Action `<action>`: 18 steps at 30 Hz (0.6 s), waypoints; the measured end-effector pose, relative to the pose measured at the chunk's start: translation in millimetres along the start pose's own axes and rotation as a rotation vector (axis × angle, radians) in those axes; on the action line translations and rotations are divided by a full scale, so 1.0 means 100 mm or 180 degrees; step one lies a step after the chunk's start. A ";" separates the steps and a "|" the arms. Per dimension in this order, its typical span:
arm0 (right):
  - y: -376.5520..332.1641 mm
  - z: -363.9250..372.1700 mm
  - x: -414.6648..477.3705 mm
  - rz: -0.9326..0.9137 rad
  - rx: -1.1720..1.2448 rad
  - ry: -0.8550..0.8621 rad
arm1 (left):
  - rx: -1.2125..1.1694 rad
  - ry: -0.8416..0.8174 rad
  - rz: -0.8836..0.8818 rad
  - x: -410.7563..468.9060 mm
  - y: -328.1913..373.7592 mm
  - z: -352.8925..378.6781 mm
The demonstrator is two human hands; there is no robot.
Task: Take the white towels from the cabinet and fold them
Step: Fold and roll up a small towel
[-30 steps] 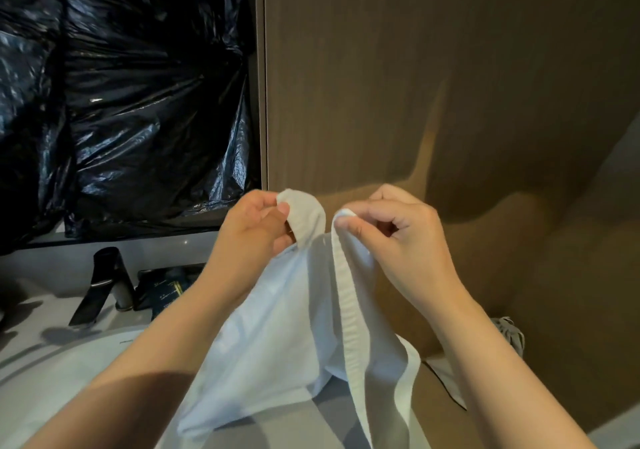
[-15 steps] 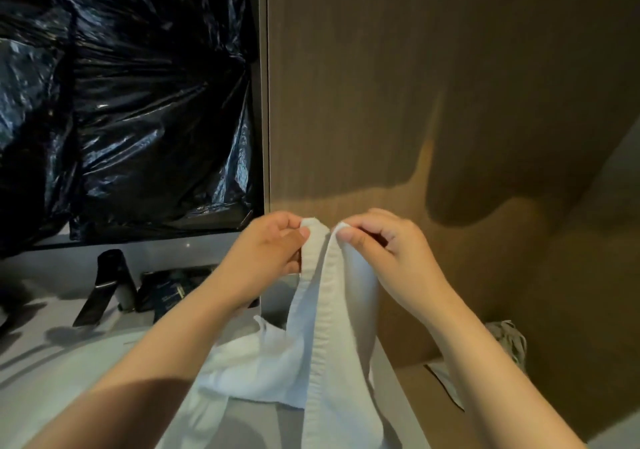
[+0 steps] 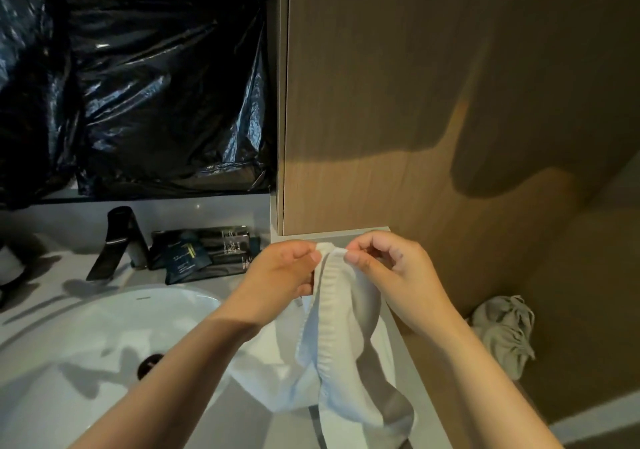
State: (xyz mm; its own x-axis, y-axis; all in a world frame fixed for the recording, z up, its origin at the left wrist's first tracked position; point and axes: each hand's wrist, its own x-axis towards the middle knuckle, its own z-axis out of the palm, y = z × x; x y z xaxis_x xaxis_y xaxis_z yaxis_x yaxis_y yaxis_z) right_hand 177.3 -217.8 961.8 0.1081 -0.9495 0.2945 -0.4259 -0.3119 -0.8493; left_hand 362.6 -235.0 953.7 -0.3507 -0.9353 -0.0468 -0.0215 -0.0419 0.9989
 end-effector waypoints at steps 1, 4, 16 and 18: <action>0.00 0.01 0.00 -0.0035 -0.0019 0.0041 | 0.0062 -0.0028 0.0025 0.00 0.01 0.01; 0.00 0.03 0.00 -0.0053 -0.0019 0.0164 | 0.0152 -0.0096 0.0087 0.00 0.04 0.04; 0.06 0.05 0.00 -0.0051 0.0080 0.0309 | 0.0889 0.0165 0.0741 -0.02 0.03 0.11; 0.06 0.03 0.01 -0.0087 0.0047 0.0307 | 0.1063 0.0313 0.0851 -0.01 0.06 0.10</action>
State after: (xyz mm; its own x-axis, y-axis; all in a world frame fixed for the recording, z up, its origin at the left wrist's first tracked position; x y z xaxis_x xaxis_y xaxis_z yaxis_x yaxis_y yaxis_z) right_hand 177.7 -221.0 956.1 0.0322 -0.9332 0.3580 -0.4106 -0.3389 -0.8465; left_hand 353.8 -230.7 960.0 -0.2945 -0.9276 0.2300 -0.2494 0.3069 0.9185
